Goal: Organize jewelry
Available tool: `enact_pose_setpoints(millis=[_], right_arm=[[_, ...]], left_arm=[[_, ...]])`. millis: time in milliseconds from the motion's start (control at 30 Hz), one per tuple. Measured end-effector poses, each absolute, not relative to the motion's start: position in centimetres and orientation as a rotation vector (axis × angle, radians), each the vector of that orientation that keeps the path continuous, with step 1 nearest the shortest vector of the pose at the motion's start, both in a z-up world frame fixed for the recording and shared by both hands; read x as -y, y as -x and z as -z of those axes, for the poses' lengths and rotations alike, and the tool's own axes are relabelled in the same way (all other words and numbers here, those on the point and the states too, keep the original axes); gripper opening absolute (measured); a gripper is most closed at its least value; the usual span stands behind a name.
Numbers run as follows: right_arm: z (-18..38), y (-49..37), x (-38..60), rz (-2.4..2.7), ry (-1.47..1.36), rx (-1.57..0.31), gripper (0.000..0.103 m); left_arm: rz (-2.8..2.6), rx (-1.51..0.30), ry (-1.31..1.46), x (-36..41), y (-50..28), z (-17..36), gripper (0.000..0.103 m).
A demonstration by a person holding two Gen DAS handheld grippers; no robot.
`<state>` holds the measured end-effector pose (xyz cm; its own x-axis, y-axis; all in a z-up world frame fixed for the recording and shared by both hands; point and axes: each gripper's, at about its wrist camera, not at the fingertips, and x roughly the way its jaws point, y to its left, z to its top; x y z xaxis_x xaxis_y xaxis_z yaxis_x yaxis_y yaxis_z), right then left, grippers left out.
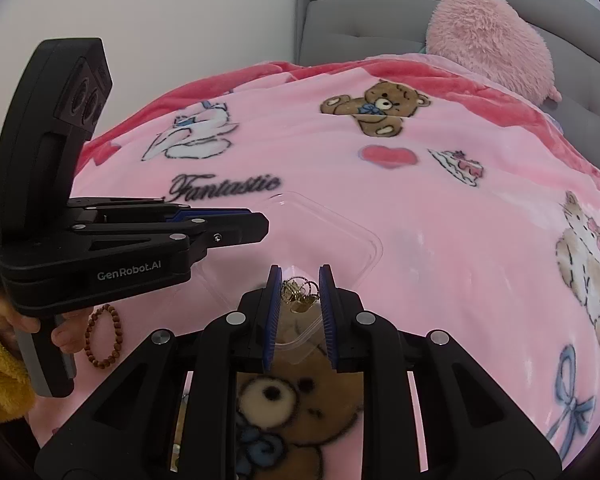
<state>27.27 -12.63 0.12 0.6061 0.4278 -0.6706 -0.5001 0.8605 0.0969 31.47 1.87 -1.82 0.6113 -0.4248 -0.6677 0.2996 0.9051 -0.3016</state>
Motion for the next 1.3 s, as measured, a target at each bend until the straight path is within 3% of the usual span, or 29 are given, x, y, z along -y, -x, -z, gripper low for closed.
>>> enact_pose_setpoints(millis=[367,467,533,1133,1267,1300], right_arm=[[-0.5,-27.0,13.2,-0.539,0.069,-0.745,0.02],[-0.7,-26.6,13.5,-0.536,0.07,-0.735,0.025],[-0.9,-26.4,13.8,-0.532,0.07,-0.729,0.026],[-2.9,-22.8,16.3,-0.56,0.011,-0.73,0.027],[-3.3,-20.6,16.3,-0.586,0.013,-0.736,0.03],[-3.3,-20.0,16.4,-0.589,0.011,-0.738,0.036]], left_arm=[[0.436,-0.818,0.175,-1.7,-31.2,1.8,0.013],[0.43,-0.81,0.167,-1.5,-31.1,1.7,0.027],[0.427,-0.802,0.146,-1.2,-30.9,1.6,0.031],[0.442,-0.766,0.101,-2.3,-27.9,-1.5,0.031],[0.421,-0.744,0.041,-3.3,-24.8,-2.4,0.047],[0.412,-0.737,0.028,-3.6,-24.1,-2.5,0.047]])
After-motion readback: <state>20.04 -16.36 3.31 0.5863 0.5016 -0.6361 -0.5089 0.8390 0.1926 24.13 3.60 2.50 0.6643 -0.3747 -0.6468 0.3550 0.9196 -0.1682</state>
